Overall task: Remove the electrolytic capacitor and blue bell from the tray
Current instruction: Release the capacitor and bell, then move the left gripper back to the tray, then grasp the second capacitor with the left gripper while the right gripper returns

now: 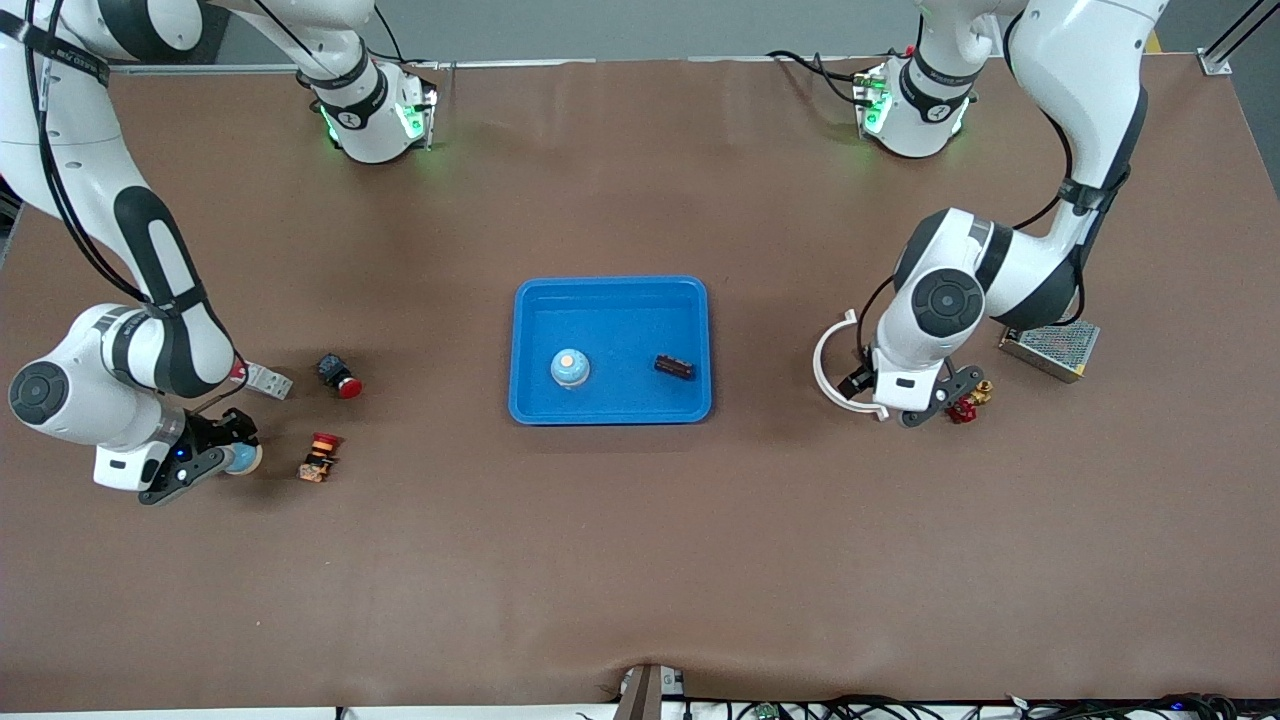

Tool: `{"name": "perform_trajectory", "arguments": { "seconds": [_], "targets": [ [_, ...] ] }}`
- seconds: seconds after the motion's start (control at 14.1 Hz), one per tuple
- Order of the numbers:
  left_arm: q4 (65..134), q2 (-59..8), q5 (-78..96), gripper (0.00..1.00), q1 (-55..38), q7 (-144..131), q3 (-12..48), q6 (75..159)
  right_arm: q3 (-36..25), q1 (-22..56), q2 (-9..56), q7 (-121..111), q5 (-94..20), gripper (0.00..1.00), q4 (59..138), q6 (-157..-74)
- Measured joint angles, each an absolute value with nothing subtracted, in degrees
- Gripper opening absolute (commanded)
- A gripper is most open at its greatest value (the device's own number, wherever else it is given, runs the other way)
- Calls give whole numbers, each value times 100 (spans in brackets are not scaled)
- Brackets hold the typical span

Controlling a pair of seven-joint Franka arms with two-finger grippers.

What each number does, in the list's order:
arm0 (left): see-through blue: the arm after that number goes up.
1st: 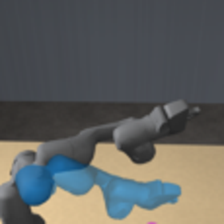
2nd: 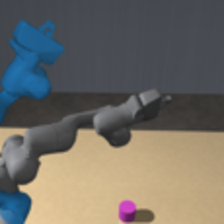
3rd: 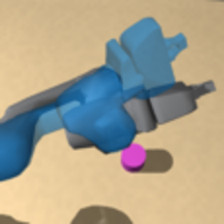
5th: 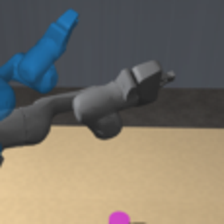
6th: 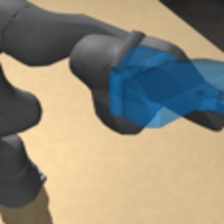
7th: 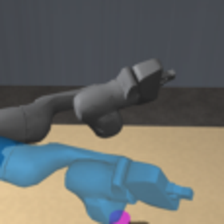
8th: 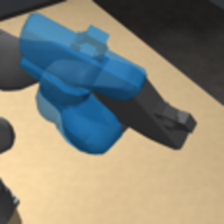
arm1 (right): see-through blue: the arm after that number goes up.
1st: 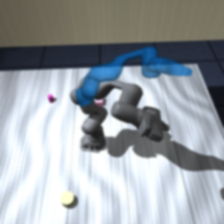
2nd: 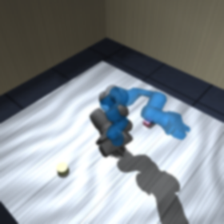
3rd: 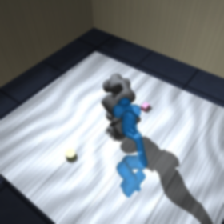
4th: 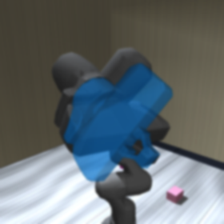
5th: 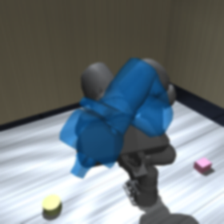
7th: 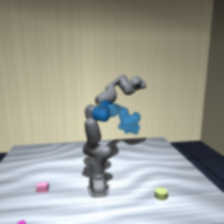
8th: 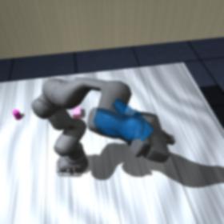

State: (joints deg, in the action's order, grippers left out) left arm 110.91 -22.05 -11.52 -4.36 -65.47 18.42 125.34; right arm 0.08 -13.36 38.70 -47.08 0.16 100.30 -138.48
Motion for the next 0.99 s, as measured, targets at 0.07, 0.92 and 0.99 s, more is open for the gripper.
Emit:
{"name": "perform_trajectory", "arguments": {
  "seconds": [0.07, 0.92, 0.99],
  "targets": [
    [10914, -2207, -1046, 100, -535, -6832, 1922, 12483, 34, -1334, 3863, -4707, 4, 100, 9989, -13731],
    [9069, -3790, -722, 96, -2490, -11252, 1944, 12590, 217, 412, 2403, 98, -740, 100, 9507, -10881],
    [8946, -3969, -825, 94, -2541, -11490, 1942, 12656, 220, 567, 2383, 416, -809, 100, 9656, -11088]
  ]
}}
